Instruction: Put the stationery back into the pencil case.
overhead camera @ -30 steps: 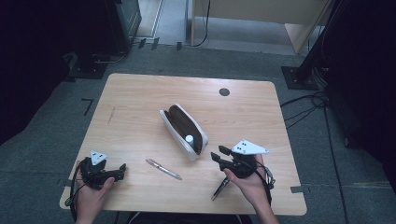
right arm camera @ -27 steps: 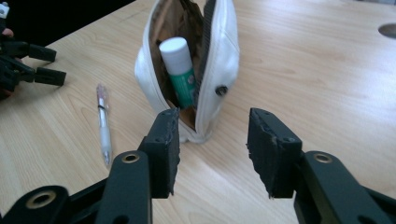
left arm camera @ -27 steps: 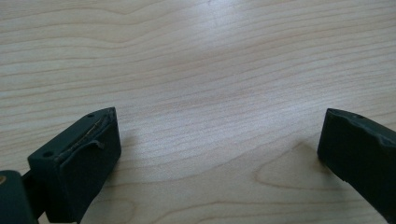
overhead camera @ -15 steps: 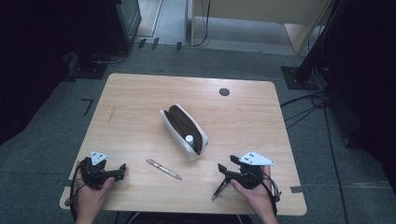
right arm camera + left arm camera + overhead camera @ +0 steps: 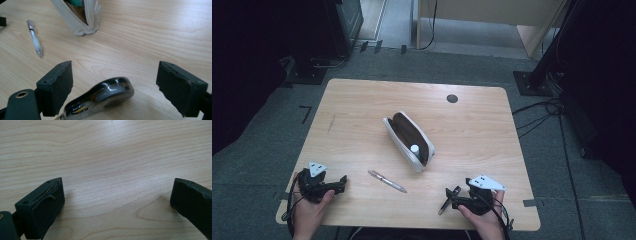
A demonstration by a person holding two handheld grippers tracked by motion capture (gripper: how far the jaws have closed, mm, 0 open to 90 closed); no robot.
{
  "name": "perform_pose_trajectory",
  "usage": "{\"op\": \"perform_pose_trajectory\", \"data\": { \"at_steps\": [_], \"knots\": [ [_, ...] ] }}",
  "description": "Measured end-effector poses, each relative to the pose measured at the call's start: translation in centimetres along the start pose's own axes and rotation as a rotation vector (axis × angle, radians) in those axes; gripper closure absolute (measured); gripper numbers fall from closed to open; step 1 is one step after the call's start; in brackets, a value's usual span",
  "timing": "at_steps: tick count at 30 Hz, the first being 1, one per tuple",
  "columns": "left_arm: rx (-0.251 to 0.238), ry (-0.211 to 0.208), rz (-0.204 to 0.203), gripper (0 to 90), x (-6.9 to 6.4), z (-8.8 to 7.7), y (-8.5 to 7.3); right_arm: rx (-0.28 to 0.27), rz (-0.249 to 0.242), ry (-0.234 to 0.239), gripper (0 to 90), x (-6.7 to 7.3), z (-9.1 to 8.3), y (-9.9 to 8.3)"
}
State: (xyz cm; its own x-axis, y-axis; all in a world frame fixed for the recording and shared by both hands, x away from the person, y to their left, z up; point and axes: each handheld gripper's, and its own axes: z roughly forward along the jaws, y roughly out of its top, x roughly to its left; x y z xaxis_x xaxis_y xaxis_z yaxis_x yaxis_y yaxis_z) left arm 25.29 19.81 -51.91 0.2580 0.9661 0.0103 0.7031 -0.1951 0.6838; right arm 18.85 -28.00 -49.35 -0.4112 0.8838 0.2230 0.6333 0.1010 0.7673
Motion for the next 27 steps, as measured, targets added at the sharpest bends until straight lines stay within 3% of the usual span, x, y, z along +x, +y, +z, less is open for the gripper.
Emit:
{"op": "perform_pose_trajectory", "data": {
  "at_steps": [15,27],
  "knots": [
    [0.000,0.000,0.000,0.0,0.0,0.0,0.0,0.034,0.065,-0.039,0.9,1.3,0.6,-1.5],
    [0.000,0.000,0.000,0.0,0.0,0.0,0.0,0.048,0.051,-0.095,0.4,2.0,1.4,-2.4]
  ]
}}
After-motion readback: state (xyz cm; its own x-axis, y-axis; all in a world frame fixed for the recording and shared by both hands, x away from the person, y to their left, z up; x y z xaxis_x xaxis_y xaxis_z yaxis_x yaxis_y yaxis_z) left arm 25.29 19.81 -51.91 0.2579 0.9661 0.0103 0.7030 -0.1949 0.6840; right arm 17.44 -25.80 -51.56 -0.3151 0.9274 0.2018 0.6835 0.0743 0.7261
